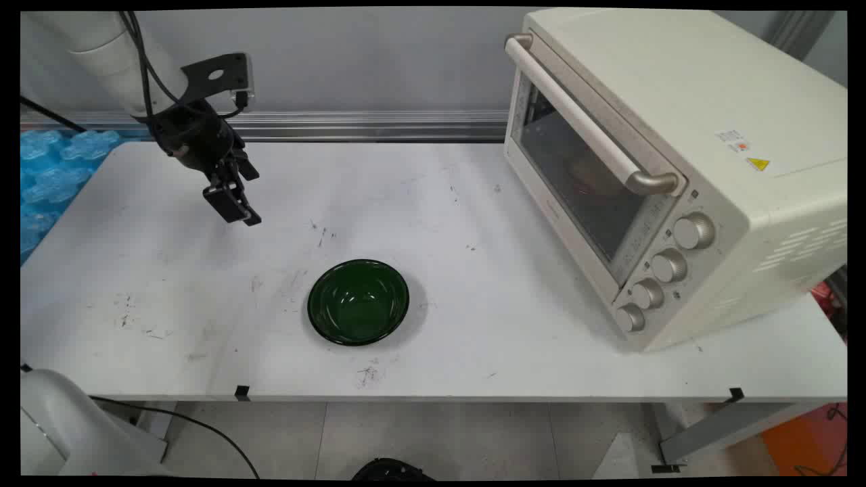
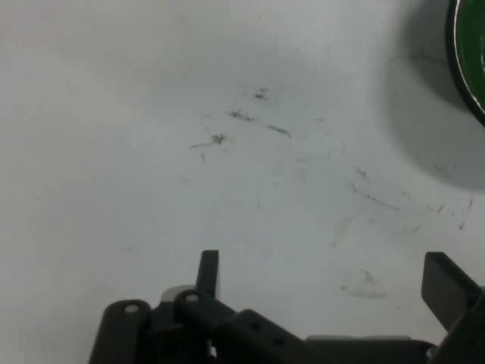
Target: Open the oven
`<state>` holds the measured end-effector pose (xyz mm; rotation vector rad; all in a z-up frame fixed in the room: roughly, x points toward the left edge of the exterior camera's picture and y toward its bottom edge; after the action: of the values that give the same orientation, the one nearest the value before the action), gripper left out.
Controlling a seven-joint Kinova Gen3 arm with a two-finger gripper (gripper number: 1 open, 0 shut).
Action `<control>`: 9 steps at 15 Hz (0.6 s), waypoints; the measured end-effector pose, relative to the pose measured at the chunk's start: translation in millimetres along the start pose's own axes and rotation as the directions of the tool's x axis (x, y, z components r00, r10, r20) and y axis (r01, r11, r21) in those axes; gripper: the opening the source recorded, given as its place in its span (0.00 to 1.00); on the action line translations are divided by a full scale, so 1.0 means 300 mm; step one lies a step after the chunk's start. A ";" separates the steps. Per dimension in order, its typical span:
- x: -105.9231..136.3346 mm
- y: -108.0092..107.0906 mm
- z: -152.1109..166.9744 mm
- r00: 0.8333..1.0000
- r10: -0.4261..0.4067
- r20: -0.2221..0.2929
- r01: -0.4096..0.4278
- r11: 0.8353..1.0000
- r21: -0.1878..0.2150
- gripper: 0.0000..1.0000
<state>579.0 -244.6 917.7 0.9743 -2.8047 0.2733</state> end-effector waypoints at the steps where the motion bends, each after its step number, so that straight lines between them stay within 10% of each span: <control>1: 0.007 -0.002 -0.001 1.000 -0.004 -0.007 0.004 1.000 0.000 1.00; 9: 0.198 -0.032 -0.031 0.991 0.018 -0.130 -0.019 1.000 -0.003 1.00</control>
<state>539.8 -285.4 940.4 0.8961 -2.6969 0.3215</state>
